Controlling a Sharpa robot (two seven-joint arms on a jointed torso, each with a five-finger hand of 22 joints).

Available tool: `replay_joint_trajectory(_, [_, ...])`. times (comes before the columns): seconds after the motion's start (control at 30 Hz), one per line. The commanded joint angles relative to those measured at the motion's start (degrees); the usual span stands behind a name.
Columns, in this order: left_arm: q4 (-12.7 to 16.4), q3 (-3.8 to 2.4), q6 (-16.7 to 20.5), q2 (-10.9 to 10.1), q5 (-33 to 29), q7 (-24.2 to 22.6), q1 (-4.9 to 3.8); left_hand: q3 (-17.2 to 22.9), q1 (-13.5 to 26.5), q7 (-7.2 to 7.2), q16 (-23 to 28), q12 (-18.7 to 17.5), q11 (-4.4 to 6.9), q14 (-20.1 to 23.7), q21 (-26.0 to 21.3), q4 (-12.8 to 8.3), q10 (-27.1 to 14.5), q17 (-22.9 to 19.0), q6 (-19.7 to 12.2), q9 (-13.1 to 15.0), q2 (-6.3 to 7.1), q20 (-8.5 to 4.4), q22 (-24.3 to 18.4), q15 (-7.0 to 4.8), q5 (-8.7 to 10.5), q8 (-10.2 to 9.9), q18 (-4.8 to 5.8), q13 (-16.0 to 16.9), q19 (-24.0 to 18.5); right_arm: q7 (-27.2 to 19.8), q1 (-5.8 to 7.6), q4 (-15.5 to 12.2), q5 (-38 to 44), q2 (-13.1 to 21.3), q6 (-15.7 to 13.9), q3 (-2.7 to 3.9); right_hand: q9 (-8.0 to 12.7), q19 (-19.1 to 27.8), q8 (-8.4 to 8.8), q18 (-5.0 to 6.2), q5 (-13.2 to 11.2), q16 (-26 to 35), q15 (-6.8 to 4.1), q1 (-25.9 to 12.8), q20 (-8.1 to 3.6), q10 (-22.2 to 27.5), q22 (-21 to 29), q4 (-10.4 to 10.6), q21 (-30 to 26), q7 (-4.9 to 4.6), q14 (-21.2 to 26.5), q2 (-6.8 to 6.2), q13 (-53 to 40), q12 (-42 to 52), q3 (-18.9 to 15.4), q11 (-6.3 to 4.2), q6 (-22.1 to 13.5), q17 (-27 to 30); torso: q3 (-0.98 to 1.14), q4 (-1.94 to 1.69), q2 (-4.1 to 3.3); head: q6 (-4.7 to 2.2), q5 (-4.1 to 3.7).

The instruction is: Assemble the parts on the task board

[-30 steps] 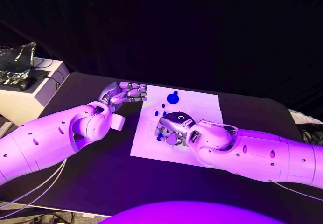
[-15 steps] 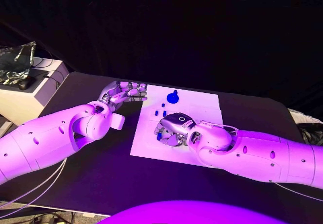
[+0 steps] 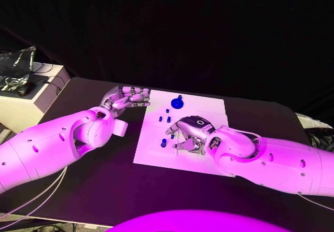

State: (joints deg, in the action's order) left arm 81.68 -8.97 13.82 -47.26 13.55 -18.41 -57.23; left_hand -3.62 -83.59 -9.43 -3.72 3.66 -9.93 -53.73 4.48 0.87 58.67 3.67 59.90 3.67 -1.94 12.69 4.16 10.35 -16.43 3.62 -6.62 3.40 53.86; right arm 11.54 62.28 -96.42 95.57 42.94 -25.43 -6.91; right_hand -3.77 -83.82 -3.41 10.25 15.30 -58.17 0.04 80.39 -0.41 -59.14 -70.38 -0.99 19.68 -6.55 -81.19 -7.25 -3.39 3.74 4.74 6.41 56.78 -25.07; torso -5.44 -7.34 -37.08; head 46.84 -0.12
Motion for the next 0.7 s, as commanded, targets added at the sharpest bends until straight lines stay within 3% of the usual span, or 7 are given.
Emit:
replay_joint_trajectory(0.03, [-0.08, -0.04, -0.94, 0.12, -0.01, -0.46, 0.00, -0.35, -0.37, 0.21, 0.04, 0.01, 0.15, 0.49, -0.29, -0.06, -0.34, -0.08, 0.08, 0.05, -0.20, 0.18, -0.06, -0.02, 0.17, 0.02, -0.85, 0.00, -0.10, -1.56, 0.88, -0.94, -9.58, 2.01, -6.31, 0.23, 0.06, -1.90, -0.12, 0.90, 0.34, -0.45, -0.43, -0.26, -0.46, -1.57, -0.58, 0.32, 0.61, -0.65, -0.29, 0.50, 0.06, -0.15, -0.17, -0.38, 0.44, 0.07, 0.02, 0.21, 0.19, -0.46, -0.84])
replay_joint_trajectory(0.27, [-0.36, -0.02, -1.08, 0.11, -0.01, -0.54, 0.09, -0.33, -0.34, 0.39, 0.02, 0.03, 0.28, 0.38, -0.29, -0.05, 0.05, -0.08, 0.11, 0.04, -0.25, 0.19, -0.06, -0.06, 0.17, 0.01, -0.83, 0.00, -0.17, -5.28, 3.31, -2.46, -24.55, 8.27, -6.82, 0.40, -0.06, -2.43, -0.53, -0.68, 2.06, -2.80, -1.48, -1.37, -1.30, -11.35, -4.44, 0.28, 7.68, -2.13, -0.30, 2.43, -0.15, 0.42, 2.40, -2.24, 4.39, -0.79, 0.28, 0.72, 0.33, -0.87, -2.28])
replay_joint_trajectory(0.53, [-0.24, 0.00, -1.39, -0.08, 0.16, -0.41, 0.28, -0.20, -0.31, 0.67, -0.39, -0.02, 0.89, -2.56, 0.07, 0.18, 1.80, 0.08, 0.08, 0.04, -0.36, -0.10, 0.08, -0.96, 0.13, 0.00, -0.99, -0.02, 0.53, 3.97, 4.57, -2.33, -34.90, 13.65, 4.65, 0.37, -0.94, -2.85, -1.61, -3.44, 3.35, -5.21, -4.62, -5.74, -4.07, -25.84, -8.71, 1.72, 16.53, 0.92, -0.06, 3.33, -7.98, 9.54, -0.52, -7.31, 8.47, -2.69, 0.37, 0.96, 0.39, -0.97, -4.24])
replay_joint_trajectory(0.57, [-0.21, 0.00, -1.39, -0.12, 0.20, -0.40, 0.28, -0.17, -0.32, 0.72, -0.40, -0.07, 1.00, -3.27, 0.22, 0.23, 2.09, 0.10, 0.08, 0.04, -0.37, -0.21, 0.13, -1.15, 0.15, 0.00, -1.05, -0.02, 0.83, 5.56, 4.63, -2.41, -35.08, 14.05, 6.05, 0.35, -1.36, -2.96, -1.82, -4.19, 3.21, -5.70, -5.15, -7.73, -4.71, -25.02, -9.50, 2.50, 18.22, 1.60, -0.20, 3.43, -13.79, 14.92, -2.59, -7.65, 8.64, -3.11, 0.39, 0.96, 0.39, -0.98, -4.32])
replay_joint_trajectory(0.63, [-0.13, 0.01, -1.41, -0.18, 0.27, -0.38, 0.30, -0.11, -0.33, 0.80, -0.34, -0.13, 1.16, -4.37, 0.55, 0.31, 2.48, 0.20, 0.09, 0.04, -0.37, -0.43, 0.24, -1.45, 0.13, 0.00, -1.20, -0.02, 1.46, 8.50, 4.71, -2.62, -34.91, 14.74, 8.41, 0.32, -3.15, -3.18, -2.65, -5.30, 4.36, -7.24, -5.54, -10.66, -5.55, -18.06, -10.14, 4.18, 21.91, 0.06, 0.24, 4.60, -29.63, 29.01, -6.12, -7.93, 8.89, -4.67, 0.38, 0.98, 0.35, -0.94, -4.81])
replay_joint_trajectory(0.67, [-0.07, 0.01, -1.43, -0.23, 0.30, -0.37, 0.31, -0.07, -0.33, 0.85, -0.03, -0.17, 1.23, -5.04, 0.72, 0.40, 2.69, 0.25, 0.10, 0.04, -0.36, -0.58, 0.29, -1.59, 0.14, 0.00, -1.22, -0.03, 1.80, 10.20, 4.74, -2.77, -34.62, 15.13, 9.51, 0.30, -4.34, -3.23, -3.18, -5.56, 5.26, -7.96, -5.09, -11.20, -5.67, -15.25, -10.40, 4.79, 23.44, 1.64, 0.33, 5.59, -37.01, 35.41, -7.19, -8.16, 8.90, -5.48, 0.43, 1.02, 0.32, -0.93, -4.94])
replay_joint_trajectory(0.7, [-0.01, 0.01, -1.44, -0.26, 0.34, -0.36, 0.32, -0.03, -0.35, 0.88, 0.09, -0.17, 1.32, -5.53, 0.82, 0.46, 2.94, 0.27, 0.10, 0.04, -0.33, -0.70, 0.29, -1.71, 0.13, 0.00, -1.19, -0.02, 2.00, 11.58, 4.77, -2.90, -34.33, 15.41, 10.36, 0.28, -5.72, -3.23, -3.61, -5.67, 5.26, -8.56, -5.03, -11.26, -5.73, -13.00, -10.56, 5.15, 24.69, 1.80, 0.57, 6.27, -43.76, 40.74, -8.18, -7.97, 8.53, -6.58, 0.43, 1.01, 0.31, -0.91, -5.01])
